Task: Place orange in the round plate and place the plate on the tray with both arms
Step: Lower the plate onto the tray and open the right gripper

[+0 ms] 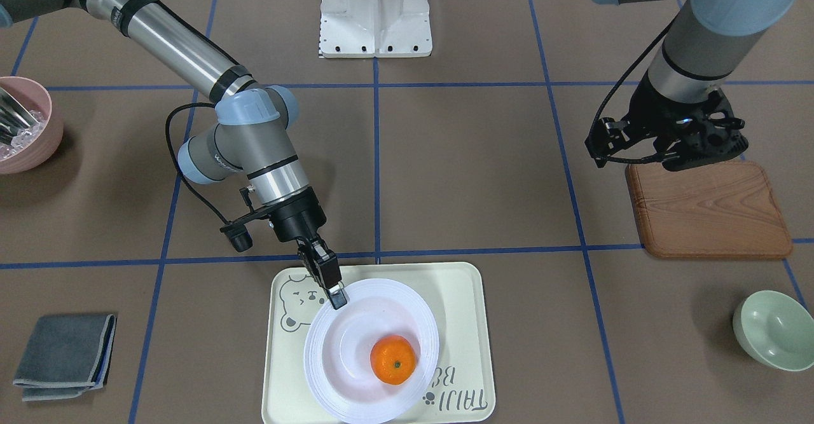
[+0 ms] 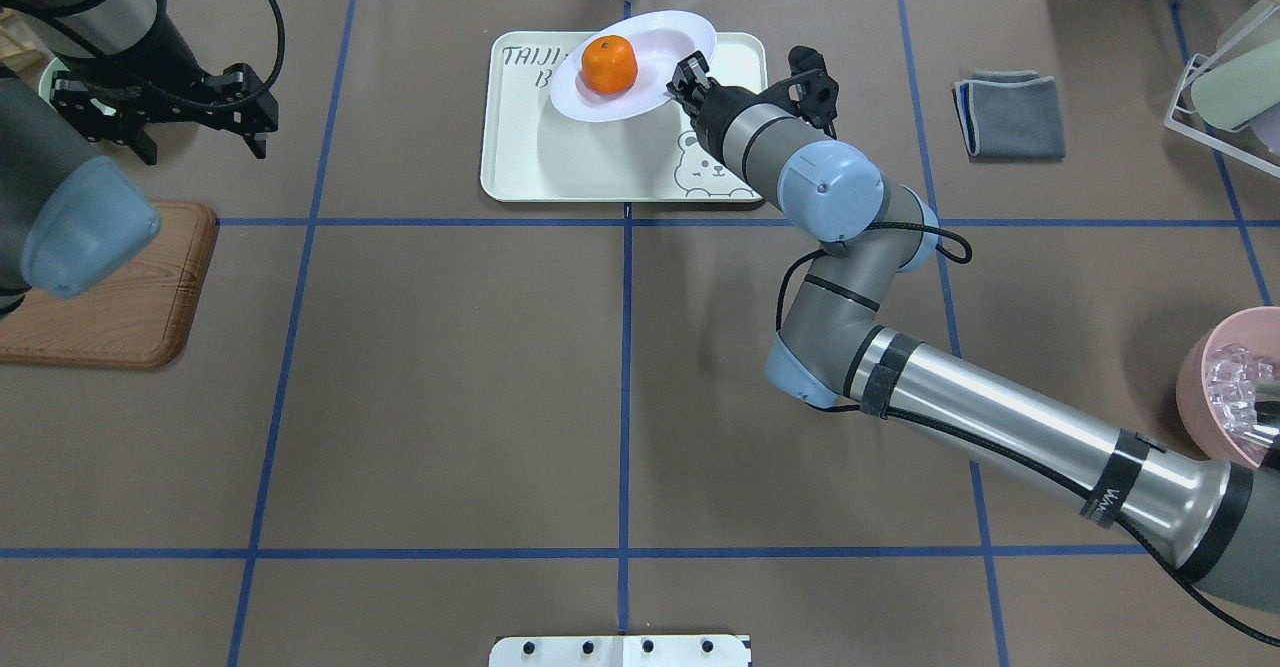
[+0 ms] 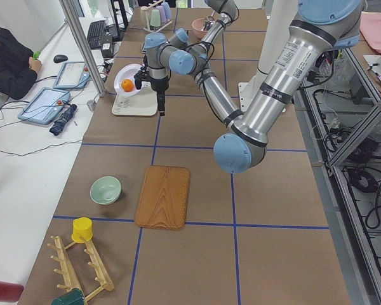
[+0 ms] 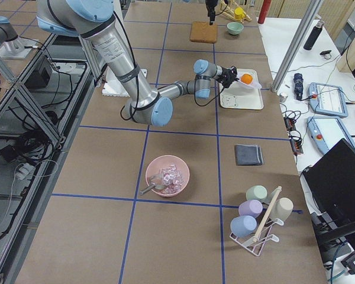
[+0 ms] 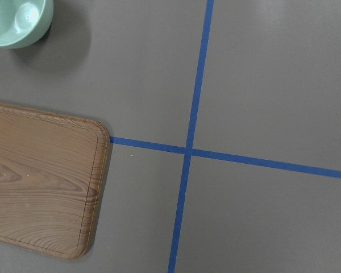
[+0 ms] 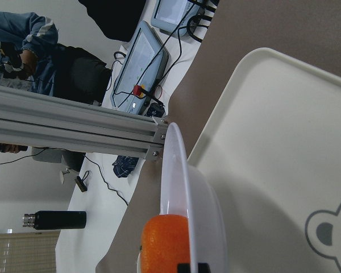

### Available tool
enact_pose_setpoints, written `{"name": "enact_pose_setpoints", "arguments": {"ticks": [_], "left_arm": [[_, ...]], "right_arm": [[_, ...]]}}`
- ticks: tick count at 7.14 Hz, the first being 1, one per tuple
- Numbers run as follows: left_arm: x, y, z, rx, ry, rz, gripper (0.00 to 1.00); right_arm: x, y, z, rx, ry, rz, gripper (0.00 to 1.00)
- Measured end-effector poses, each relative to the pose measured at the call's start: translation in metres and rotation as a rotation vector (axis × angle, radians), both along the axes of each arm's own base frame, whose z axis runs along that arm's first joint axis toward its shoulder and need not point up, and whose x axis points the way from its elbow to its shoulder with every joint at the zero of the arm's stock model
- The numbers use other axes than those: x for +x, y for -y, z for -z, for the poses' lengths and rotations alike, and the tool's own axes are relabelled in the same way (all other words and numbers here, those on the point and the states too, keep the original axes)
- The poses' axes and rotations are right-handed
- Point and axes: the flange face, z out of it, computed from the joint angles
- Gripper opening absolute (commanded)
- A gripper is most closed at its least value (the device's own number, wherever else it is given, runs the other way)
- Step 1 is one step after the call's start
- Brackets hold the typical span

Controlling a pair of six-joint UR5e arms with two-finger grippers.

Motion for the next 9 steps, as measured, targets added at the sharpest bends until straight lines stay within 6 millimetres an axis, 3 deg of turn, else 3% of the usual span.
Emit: {"name": "enact_pose_setpoints", "arguments": {"ticks": [8,9], "left_arm": [[-0.001,0.000,0.000,0.002,0.002,0.001,0.98],[-0.001,0.000,0.000,0.002,0.002,0.001,0.98]], "right_arm": [[-0.014,-0.013,-0.010,-0.017,-0.006,0.074,0.00],[-0.015,-0.014,-0.012,-0.018,-0.007,0.077,0.60]]}}
